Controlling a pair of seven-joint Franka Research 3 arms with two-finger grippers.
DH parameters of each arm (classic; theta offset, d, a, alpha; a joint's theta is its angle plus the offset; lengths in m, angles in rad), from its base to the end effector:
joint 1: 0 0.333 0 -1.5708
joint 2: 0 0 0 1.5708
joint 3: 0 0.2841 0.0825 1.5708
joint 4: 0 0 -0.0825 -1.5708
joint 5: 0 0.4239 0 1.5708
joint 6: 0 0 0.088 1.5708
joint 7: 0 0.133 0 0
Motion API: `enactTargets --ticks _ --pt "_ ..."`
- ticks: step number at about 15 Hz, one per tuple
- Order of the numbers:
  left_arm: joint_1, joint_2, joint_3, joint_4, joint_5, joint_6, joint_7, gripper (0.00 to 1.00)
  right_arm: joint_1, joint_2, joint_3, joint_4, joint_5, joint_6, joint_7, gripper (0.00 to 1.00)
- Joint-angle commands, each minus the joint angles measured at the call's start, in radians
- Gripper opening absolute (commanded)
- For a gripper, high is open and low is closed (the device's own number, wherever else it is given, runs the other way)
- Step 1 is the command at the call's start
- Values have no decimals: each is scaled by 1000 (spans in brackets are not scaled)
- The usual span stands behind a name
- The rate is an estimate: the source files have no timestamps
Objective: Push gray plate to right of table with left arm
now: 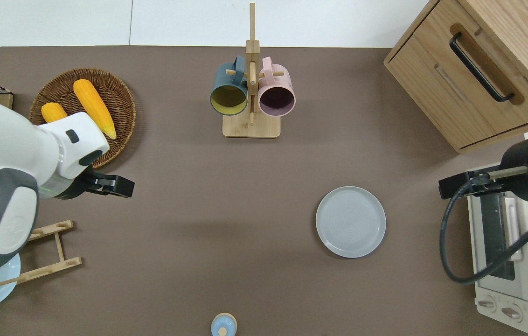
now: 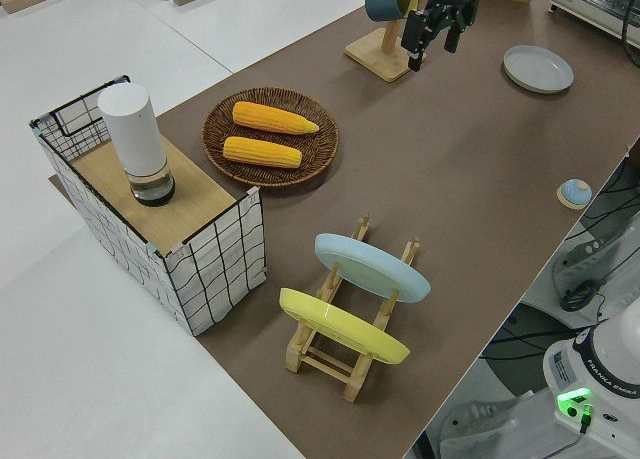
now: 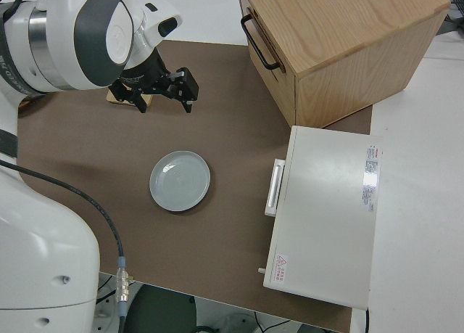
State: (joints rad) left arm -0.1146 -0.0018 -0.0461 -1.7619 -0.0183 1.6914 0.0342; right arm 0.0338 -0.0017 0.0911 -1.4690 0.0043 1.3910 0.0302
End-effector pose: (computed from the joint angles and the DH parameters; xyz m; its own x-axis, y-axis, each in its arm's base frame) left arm 0.5845 -0.0970 0.4798 0.9792 -0.1911 -0.0680 -0.1902 -0.9815 0.0202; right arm 0.5682 0.0720 0.6038 0.9926 0.0949 -0.0763 0.0951 -0.9955 -0.0018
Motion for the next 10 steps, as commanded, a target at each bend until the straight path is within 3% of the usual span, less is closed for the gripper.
enactTargets --ticks 1,5,10 --pt "67 6 0 88 37 -59 53 991 -11 -8 6 -1 8 -12 -3 983" --pt "116 8 2 133 58 -88 194 991 -11 -8 6 -1 8 -12 -3 983" --pt "141 8 3 133 47 -92 196 991 -11 -8 6 1 8 -12 -3 983"
